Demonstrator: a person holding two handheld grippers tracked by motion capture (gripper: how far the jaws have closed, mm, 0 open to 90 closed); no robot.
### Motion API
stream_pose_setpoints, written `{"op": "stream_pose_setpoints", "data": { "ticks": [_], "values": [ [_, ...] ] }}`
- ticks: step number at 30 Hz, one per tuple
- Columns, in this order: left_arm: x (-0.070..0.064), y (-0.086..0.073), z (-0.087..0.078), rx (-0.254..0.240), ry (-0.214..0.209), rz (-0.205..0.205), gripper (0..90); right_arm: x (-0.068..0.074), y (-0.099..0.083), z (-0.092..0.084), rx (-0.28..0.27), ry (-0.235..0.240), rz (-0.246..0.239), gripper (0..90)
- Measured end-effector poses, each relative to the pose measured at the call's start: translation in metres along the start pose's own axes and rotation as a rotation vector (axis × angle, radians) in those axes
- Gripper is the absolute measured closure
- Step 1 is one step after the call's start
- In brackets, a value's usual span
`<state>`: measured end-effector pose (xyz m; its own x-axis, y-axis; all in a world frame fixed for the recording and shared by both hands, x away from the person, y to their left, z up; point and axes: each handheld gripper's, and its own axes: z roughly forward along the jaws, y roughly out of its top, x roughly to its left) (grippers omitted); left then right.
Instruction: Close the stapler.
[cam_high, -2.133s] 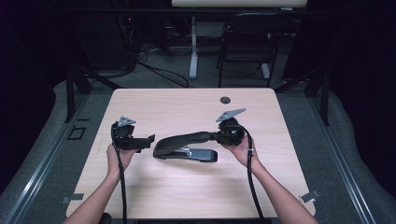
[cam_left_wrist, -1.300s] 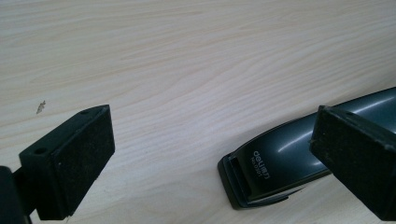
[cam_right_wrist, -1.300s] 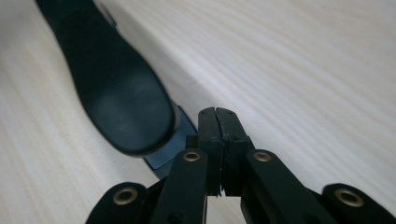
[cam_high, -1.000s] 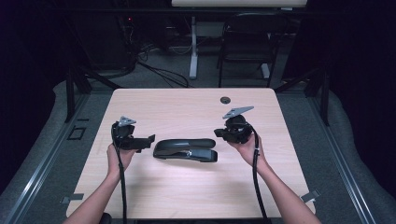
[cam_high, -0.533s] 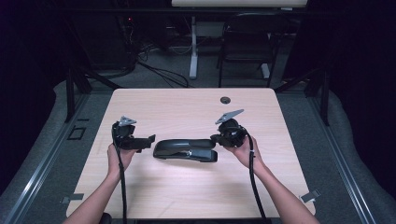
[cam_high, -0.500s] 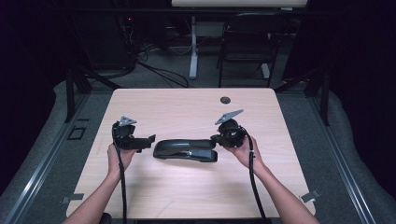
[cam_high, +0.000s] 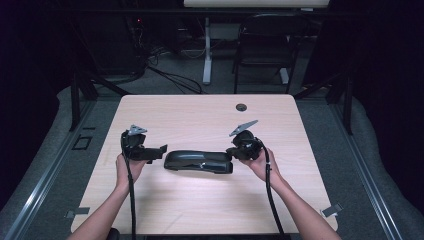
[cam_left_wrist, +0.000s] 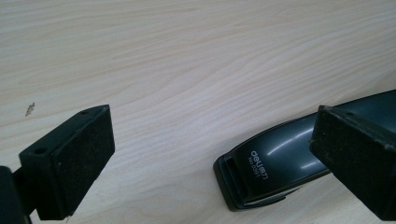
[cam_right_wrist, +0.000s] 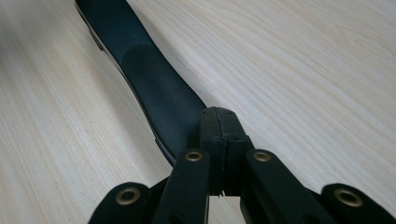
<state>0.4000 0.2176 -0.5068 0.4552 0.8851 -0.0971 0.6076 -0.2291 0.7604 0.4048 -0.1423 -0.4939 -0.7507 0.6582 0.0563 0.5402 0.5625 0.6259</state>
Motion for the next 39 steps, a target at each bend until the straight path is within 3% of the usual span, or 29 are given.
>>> {"op": "stream_pose_setpoints", "data": {
  "ticks": [27, 39],
  "values": [
    [-0.0014, -0.0001, 0.0002, -0.001, 0.001, 0.007, 0.1, 0.0040, -0.0018, 0.0037, 0.004, -0.025, -0.011, 90.0],
    [-0.0019, -0.0002, 0.0001, -0.003, -0.001, 0.009, 0.1, 0.0060, -0.0009, 0.0054, 0.026, -0.042, -0.040, 90.0]
  ]
}}
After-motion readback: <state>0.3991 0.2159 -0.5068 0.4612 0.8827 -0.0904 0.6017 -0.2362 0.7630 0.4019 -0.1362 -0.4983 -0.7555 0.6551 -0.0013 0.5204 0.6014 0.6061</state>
